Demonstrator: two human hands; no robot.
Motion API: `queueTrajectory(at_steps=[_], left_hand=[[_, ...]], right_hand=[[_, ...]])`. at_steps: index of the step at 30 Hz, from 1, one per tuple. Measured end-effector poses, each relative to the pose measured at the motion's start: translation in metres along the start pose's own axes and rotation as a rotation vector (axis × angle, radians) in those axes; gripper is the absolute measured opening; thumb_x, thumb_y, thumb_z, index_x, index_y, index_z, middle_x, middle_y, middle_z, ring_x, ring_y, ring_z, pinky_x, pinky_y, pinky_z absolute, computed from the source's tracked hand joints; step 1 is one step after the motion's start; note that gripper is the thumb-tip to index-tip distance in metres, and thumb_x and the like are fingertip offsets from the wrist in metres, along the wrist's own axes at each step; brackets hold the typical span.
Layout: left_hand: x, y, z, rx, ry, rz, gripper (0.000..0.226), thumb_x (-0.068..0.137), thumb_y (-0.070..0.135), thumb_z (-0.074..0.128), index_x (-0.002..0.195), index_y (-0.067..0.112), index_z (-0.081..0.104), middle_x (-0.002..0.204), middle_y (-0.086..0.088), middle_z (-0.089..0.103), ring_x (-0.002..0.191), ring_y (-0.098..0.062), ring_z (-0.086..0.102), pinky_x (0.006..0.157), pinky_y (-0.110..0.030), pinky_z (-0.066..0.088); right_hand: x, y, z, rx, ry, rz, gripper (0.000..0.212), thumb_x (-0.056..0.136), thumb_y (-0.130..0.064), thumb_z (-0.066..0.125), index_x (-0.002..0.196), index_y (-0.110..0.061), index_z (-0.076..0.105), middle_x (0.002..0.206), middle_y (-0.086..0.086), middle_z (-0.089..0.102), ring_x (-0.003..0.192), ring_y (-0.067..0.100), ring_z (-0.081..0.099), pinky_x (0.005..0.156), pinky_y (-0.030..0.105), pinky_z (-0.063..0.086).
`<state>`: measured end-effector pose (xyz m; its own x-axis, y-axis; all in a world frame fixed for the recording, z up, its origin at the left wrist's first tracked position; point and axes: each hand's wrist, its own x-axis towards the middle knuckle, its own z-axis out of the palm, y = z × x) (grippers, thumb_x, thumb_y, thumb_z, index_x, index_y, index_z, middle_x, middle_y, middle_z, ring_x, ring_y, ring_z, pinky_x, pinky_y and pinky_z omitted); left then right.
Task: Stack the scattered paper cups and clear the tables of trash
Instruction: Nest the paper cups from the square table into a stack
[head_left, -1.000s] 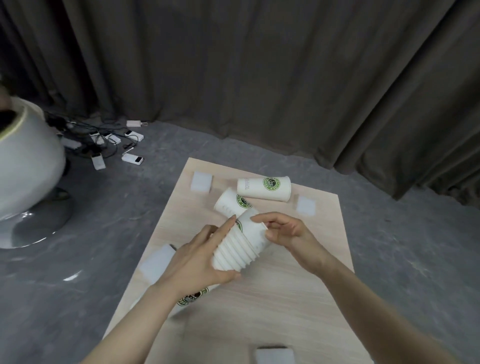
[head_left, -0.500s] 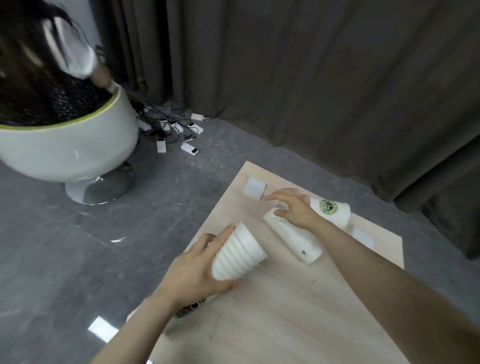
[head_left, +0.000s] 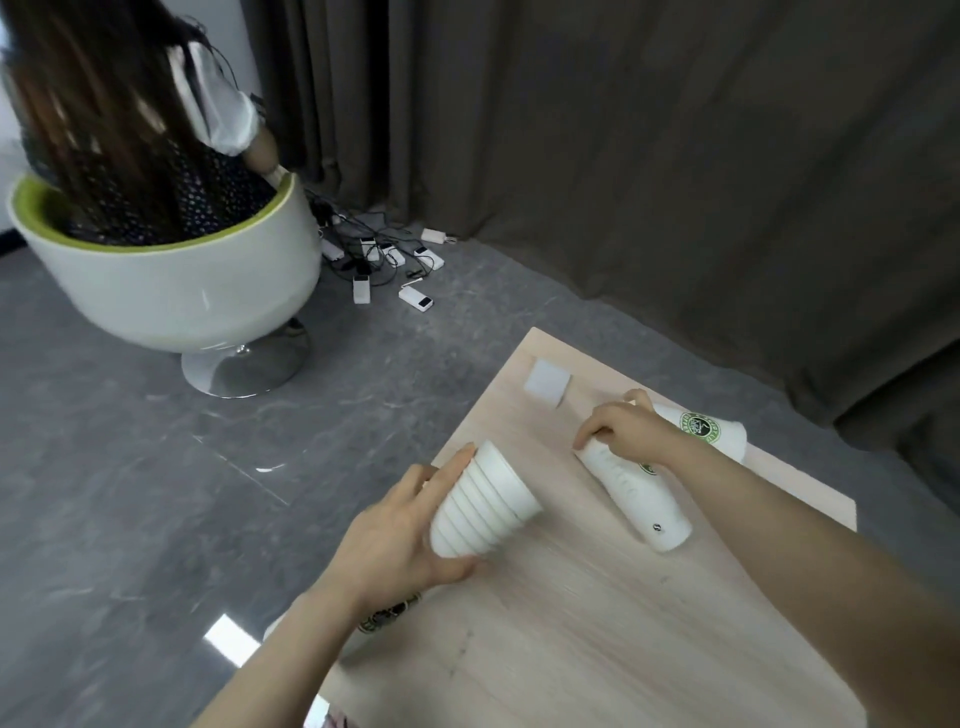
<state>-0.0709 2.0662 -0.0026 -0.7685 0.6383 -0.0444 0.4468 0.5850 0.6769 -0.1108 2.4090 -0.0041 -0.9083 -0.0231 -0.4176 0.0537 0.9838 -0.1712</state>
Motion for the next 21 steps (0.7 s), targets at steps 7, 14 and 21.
queueTrajectory(at_steps=[7,14,21], left_hand=[[0.007,0.010,0.005,-0.015,-0.048,0.048,0.107,0.067,0.064,0.067,0.137,0.064,-0.013,0.118,0.028,0.030,0.101,0.001,0.047,0.073,-0.022,0.045],[0.009,0.015,0.008,-0.007,-0.093,0.079,0.106,0.064,0.075,0.063,0.136,0.066,-0.014,0.120,0.027,0.030,0.102,0.002,0.043,0.069,-0.018,0.039],[0.013,0.024,0.012,0.020,-0.124,0.121,0.105,0.064,0.075,0.061,0.137,0.065,-0.014,0.127,0.025,0.032,0.102,-0.001,0.046,0.066,-0.017,0.039]], right_hand=[[-0.068,0.000,-0.028,0.569,0.274,0.031,0.045,0.089,0.011,0.045,0.099,-0.024,0.071,0.101,-0.017,0.063,0.097,-0.001,0.057,0.081,-0.001,0.033],[-0.133,0.006,-0.025,1.020,0.556,0.192,0.041,0.091,0.006,0.049,0.107,-0.026,0.069,0.123,0.008,0.064,0.092,0.013,0.048,0.080,0.029,0.037],[-0.173,0.011,-0.024,1.165,0.589,0.171,0.041,0.094,0.003,0.048,0.110,-0.028,0.069,0.097,0.004,0.063,0.092,0.022,0.052,0.086,0.040,0.039]])
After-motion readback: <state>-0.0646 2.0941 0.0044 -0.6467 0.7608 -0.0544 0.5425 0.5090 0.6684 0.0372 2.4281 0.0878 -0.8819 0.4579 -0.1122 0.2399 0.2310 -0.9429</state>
